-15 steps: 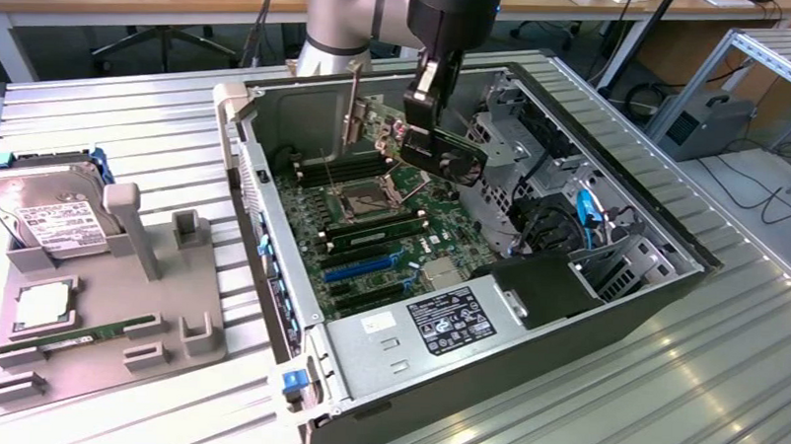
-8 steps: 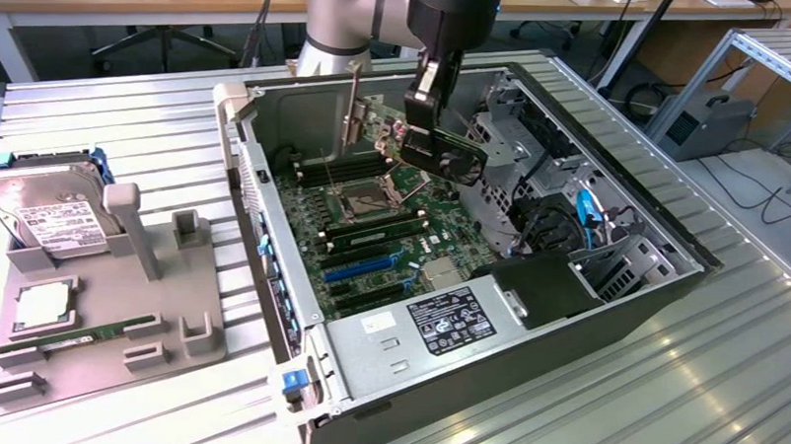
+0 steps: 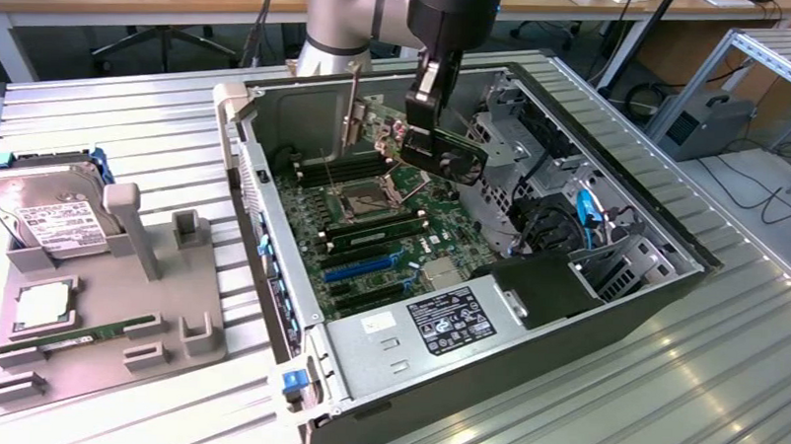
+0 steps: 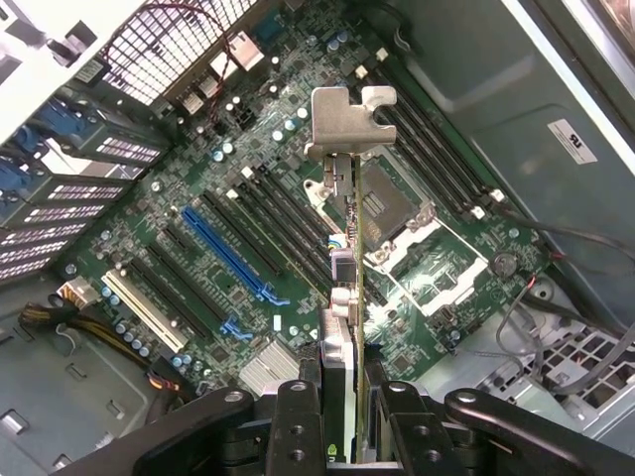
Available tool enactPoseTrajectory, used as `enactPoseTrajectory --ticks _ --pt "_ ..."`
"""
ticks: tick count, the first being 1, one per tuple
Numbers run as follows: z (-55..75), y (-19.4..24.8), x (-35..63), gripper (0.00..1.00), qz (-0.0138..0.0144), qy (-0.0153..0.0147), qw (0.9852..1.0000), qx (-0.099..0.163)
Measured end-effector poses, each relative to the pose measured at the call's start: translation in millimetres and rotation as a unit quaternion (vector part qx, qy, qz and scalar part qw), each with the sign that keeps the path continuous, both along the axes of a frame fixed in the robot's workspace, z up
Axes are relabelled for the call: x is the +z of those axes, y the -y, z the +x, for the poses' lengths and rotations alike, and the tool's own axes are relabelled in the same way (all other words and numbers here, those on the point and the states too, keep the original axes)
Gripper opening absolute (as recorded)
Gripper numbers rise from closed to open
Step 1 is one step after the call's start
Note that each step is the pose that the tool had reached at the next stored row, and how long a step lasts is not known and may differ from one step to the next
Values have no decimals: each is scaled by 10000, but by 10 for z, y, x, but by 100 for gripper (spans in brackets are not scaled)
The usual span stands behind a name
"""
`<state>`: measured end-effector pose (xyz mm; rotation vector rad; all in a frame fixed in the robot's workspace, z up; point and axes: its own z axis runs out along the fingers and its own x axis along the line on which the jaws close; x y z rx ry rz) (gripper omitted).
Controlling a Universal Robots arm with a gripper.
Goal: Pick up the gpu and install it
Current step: 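Insert the gpu into the slot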
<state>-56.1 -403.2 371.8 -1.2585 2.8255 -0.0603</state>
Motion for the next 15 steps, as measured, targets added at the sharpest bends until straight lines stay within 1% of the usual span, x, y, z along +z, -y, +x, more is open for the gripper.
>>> enactPoseTrajectory --ticks 15 --pt "0 0 -1 27 -5 0 9999 142"
